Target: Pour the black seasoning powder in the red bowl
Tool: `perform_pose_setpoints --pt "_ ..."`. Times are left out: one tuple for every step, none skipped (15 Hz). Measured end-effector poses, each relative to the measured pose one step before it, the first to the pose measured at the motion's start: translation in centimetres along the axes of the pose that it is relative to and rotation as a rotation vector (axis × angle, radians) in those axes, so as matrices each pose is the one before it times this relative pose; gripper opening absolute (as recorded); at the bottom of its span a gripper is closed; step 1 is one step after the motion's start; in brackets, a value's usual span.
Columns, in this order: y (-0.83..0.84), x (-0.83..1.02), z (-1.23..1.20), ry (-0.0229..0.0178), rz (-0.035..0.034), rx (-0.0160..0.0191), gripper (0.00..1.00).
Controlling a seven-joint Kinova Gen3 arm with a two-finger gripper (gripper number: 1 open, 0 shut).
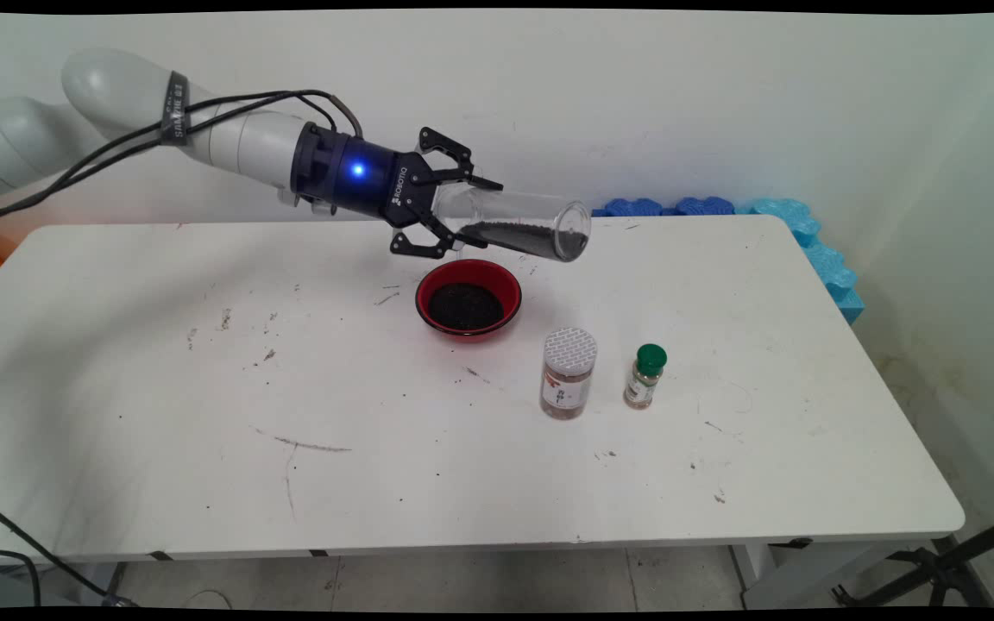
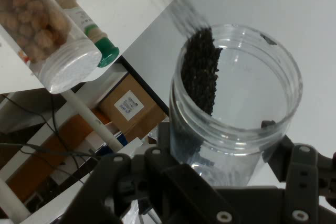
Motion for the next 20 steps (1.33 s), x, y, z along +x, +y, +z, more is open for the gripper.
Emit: perform_pose_setpoints --pt "0.033 0.024 0.047 0.00012 -0.00331 -0.00154 0.0" --pt "0.068 0.002 0.073 -0.00062 -0.00315 -0.00245 0.0" --pt "0.032 0.007 0.067 -0.00057 -0.00231 -0.00122 0.0" --pt "0.013 0.001 0.075 -0.00094 -0.002 -0.0006 0.0" --pt "0.013 -0.027 0.059 -0.0014 -0.00178 -0.00073 0.0" --pt "0.0 -0.041 0.053 -0.00127 -0.00118 -0.00035 0.0" --pt "-0.012 -0.043 0.049 -0.00106 -0.001 0.0 0.0" --pt "-0.015 -0.041 0.046 -0.00103 -0.00204 -0.00053 0.0" --pt "-0.008 -0.041 0.054 -0.00117 -0.00258 -0.00099 0.0" --pt "0.021 -0.026 0.059 -0.00096 -0.00463 -0.00222 0.0" --pt "0.035 -0.045 0.059 -0.00143 -0.00585 -0.00311 0.0" --pt "0.041 -0.041 0.054 -0.0015 -0.00545 -0.0033 0.0" --pt "0.026 -0.014 0.042 -0.00123 -0.00472 -0.00231 0.0" --pt "0.031 -0.023 0.026 -0.00138 -0.0056 -0.00346 0.0" --pt "0.044 -0.014 0.035 -0.00151 -0.00634 -0.0039 0.0" --pt "0.049 -0.011 0.049 -0.00133 -0.00579 -0.00326 0.0" --pt "0.031 -0.006 0.022 -0.00051 -0.00725 -0.00399 0.0" --pt "0.037 -0.005 0.039 -0.00051 -0.00764 -0.00371 0.0" --pt "0.051 -0.006 0.056 -0.00031 -0.00575 -0.00308 0.0" --pt "0.047 0.007 0.025 -0.00003 -0.00651 -0.00398 0.0"
